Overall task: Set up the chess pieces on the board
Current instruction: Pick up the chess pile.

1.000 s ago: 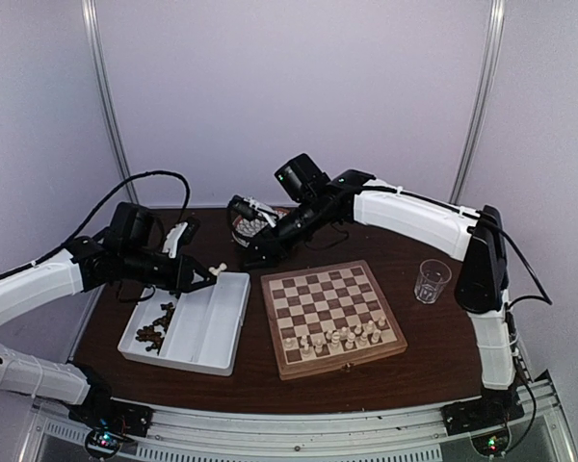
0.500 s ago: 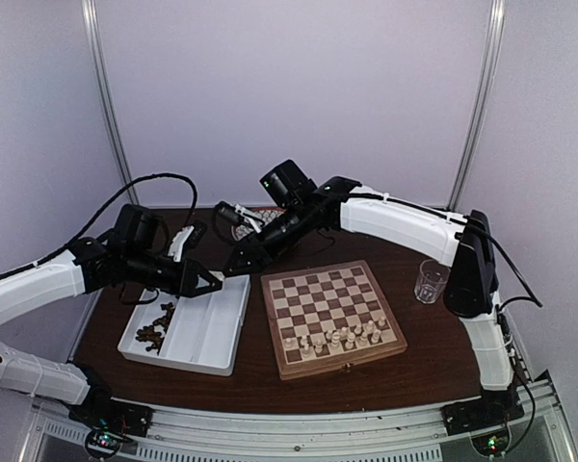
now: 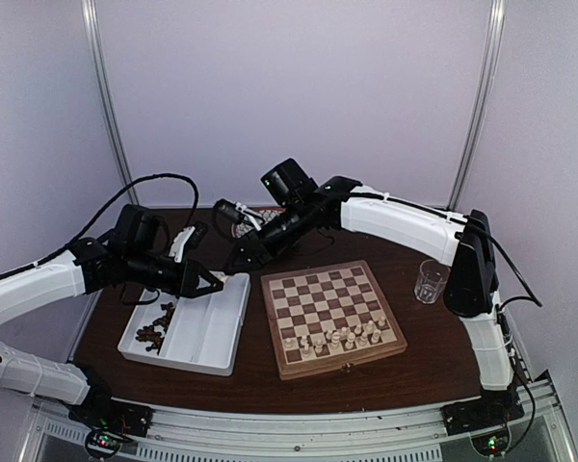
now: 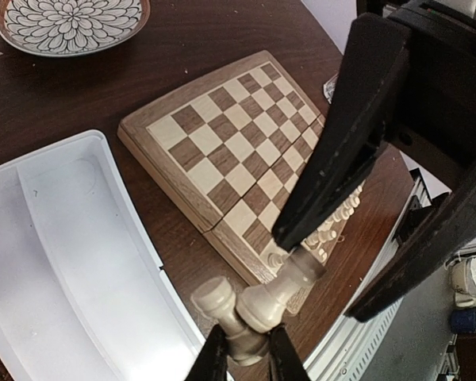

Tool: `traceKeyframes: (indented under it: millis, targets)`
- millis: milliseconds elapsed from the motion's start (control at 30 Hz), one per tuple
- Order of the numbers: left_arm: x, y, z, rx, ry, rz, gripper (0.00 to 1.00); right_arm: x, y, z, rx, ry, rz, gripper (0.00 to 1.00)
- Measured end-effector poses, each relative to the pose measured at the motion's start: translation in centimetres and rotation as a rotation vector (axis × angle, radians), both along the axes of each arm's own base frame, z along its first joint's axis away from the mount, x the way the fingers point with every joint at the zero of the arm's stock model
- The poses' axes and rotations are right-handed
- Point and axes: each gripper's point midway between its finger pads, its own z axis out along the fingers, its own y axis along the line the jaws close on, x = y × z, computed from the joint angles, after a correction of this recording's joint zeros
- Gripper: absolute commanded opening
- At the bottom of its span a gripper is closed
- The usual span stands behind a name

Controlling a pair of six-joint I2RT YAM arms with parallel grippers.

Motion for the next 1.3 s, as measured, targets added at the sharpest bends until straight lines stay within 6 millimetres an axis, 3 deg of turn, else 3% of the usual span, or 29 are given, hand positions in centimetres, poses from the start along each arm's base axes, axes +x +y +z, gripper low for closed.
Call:
traceKeyframes:
  millis: [433, 933, 1300]
  targets:
    - [0.0, 0.0, 0.0, 0.0, 0.001, 0.004, 0.06, -0.4, 0.0, -0.9, -0.016, 0.012, 0.005, 0.31]
    - [0.4, -0.1, 0.5, -0.012, -0.019, 0.013, 0.05, -0.4, -0.1, -1.6, -0.034, 0.017, -0.001, 0.38]
    - [0.6, 0.0, 0.5, -0.009, -0.025, 0.02, 0.05, -0.4, -0.3, -2.5, -0.052, 0.028, -0.01, 0.15]
